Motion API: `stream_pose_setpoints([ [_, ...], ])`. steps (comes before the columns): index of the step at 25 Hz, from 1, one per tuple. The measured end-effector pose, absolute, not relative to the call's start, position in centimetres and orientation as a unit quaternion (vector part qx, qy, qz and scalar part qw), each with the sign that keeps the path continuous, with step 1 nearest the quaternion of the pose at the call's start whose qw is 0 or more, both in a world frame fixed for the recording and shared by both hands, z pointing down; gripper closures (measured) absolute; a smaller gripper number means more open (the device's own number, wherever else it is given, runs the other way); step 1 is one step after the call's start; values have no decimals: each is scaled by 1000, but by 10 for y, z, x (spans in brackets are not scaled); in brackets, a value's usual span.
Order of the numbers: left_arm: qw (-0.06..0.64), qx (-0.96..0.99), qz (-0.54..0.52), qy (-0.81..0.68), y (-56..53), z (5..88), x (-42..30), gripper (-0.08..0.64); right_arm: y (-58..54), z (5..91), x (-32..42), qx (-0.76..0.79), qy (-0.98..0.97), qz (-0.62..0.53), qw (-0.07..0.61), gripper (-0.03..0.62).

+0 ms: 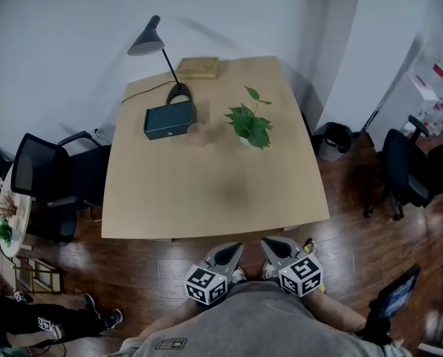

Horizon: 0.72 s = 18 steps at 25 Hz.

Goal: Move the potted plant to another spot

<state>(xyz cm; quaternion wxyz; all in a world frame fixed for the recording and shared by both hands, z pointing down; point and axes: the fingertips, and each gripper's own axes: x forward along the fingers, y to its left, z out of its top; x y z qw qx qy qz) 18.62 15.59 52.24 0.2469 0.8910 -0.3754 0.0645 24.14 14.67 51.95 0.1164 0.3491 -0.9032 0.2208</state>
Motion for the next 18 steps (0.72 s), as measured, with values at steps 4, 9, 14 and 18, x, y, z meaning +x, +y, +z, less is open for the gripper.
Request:
stream_pose_setpoints([
  [4,246,890,65,-378,156,522,188,557,147,516,242,347,-907,209,117,588],
  [9,243,893,68,-374,157,520,193,557,147,514,246,350,-908,200,117,588],
  [14,236,894,74,-373,159,520,196,557,147,512,248,351,-908,195,120,588],
  [18,235,893,77,-376,160,521,194,557,147,508,247,354,-908,188,120,588],
])
